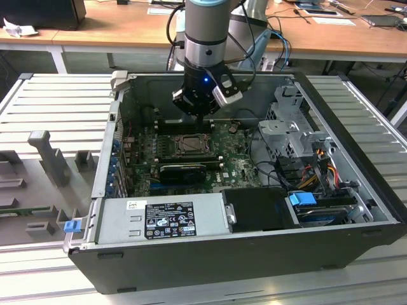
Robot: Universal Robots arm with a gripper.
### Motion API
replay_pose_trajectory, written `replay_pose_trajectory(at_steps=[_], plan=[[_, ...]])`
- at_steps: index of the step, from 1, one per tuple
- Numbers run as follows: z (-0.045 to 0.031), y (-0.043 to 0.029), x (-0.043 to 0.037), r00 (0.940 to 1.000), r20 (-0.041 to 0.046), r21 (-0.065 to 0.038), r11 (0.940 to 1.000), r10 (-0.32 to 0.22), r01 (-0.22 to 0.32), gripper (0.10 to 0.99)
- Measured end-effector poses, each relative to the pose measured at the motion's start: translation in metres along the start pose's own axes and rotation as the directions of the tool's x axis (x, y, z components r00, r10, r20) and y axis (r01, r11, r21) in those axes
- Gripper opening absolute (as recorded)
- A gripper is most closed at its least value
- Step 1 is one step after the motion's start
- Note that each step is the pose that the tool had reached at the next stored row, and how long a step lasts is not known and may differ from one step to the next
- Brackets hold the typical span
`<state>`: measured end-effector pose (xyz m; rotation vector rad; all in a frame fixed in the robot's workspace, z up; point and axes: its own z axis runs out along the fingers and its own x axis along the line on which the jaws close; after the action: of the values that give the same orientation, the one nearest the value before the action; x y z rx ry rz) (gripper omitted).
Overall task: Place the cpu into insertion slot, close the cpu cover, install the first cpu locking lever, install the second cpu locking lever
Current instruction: 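Install the second cpu locking lever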
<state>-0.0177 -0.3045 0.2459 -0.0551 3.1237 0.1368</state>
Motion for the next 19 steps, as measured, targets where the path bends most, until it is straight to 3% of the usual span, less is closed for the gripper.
replay_pose_trajectory(at_steps=[2, 4, 5, 6, 11, 14, 19], plan=[[-0.006, 0.0005, -0.0001, 1.0, 0.0, 0.001, 1.0, 0.0, 0.0, 0.106], [-0.0063, -0.0021, 0.0, 1.0, 0.0001, 0.001, 1.0, 0.0, 0.0, 0.106], [-0.0063, -0.0059, 0.0002, 1.0, 0.0001, 0.001, 1.0, 0.0, 0.0, 0.106], [-0.0054, -0.0164, 0.0006, 1.0, 0.0, 0.001, 1.0, 0.0, 0.0, 0.106], [0.0013, -0.0303, 0.0011, 1.0, -0.0035, 0.001, 1.0, 0.0, 0.0, 0.106], [0.0084, -0.0434, 0.0017, 0.9999, -0.0118, 0.001, 1.0, 0.0, 0.0, 0.106], [0.0078, -0.0597, 0.0023, 0.9999, -0.0148, 0.001, 1.0, 0.0, 0.0, 0.106]])
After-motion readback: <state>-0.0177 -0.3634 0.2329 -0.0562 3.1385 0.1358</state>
